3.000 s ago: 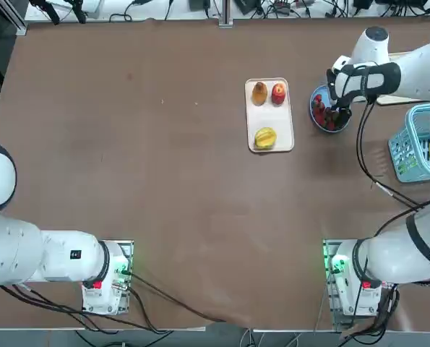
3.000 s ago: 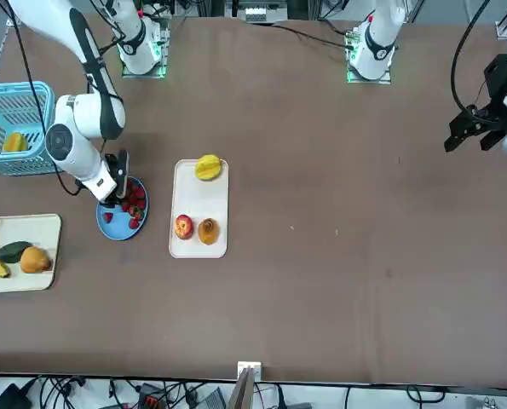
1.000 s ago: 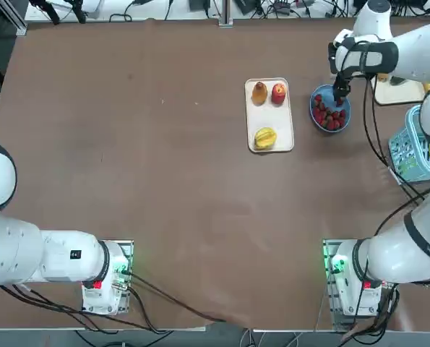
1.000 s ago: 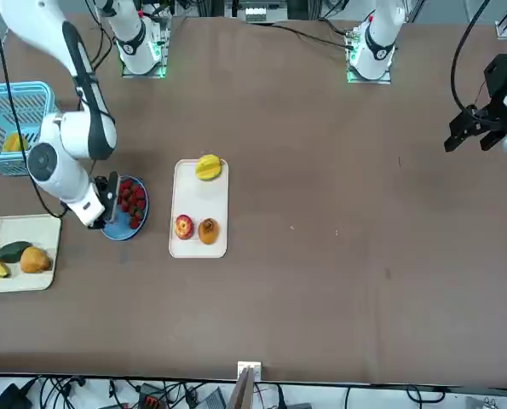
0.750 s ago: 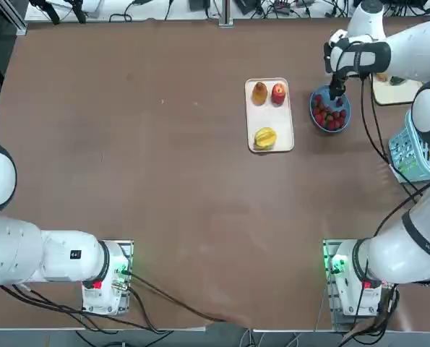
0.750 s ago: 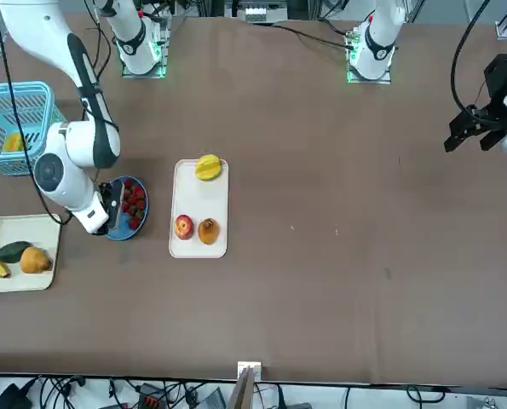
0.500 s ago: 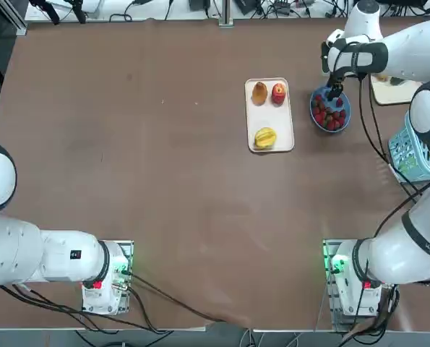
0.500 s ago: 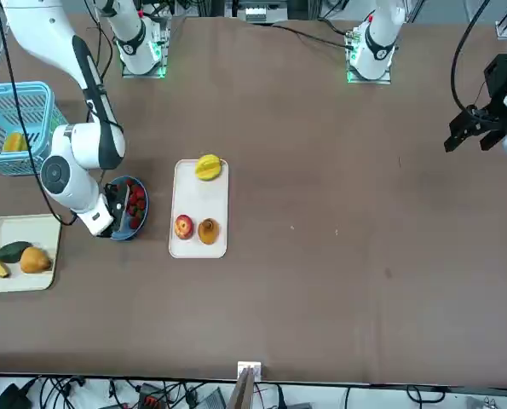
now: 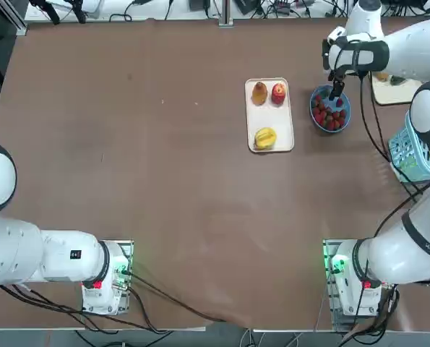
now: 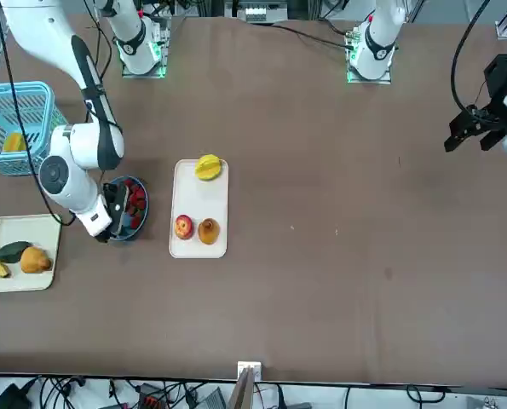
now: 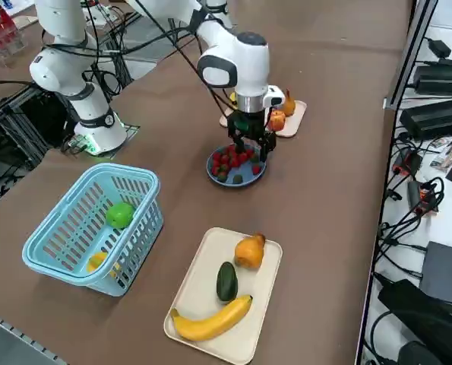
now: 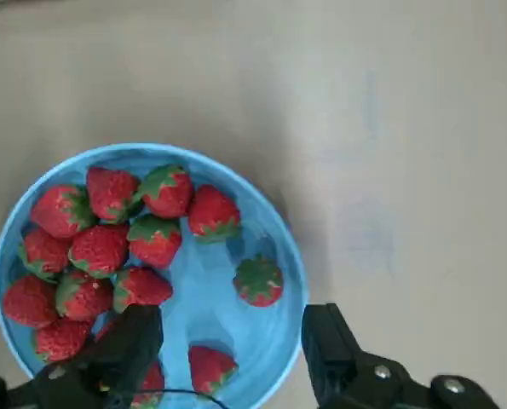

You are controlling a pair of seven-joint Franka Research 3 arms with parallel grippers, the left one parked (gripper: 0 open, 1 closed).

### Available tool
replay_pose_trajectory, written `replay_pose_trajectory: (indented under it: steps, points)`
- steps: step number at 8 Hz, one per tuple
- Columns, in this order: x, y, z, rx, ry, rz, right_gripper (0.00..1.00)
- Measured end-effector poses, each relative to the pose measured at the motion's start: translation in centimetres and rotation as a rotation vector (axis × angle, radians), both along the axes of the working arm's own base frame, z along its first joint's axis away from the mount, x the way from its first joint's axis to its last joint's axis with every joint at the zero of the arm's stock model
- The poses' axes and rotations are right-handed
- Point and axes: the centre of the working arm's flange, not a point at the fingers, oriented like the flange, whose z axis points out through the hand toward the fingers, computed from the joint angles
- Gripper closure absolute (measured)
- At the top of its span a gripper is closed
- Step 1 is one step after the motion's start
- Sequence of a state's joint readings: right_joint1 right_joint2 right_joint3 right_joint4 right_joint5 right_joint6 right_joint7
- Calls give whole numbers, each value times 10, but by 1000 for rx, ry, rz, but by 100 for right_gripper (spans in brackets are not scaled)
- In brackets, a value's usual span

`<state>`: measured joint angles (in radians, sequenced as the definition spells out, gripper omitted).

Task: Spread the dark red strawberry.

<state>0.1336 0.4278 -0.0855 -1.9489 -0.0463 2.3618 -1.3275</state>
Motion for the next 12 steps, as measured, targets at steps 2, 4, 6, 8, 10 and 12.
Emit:
replay_pose_trajectory:
  steps: [2,4,6,8,10,12]
  points:
    - [19,-4,64,54,40,-129,0]
    - [33,-14,155,84,65,-296,0]
    - [35,-8,224,87,58,-466,0]
    - [24,-1,271,90,30,-701,0]
    - [1,0,316,91,17,-963,0]
    - [-25,-5,358,95,-24,-1162,0]
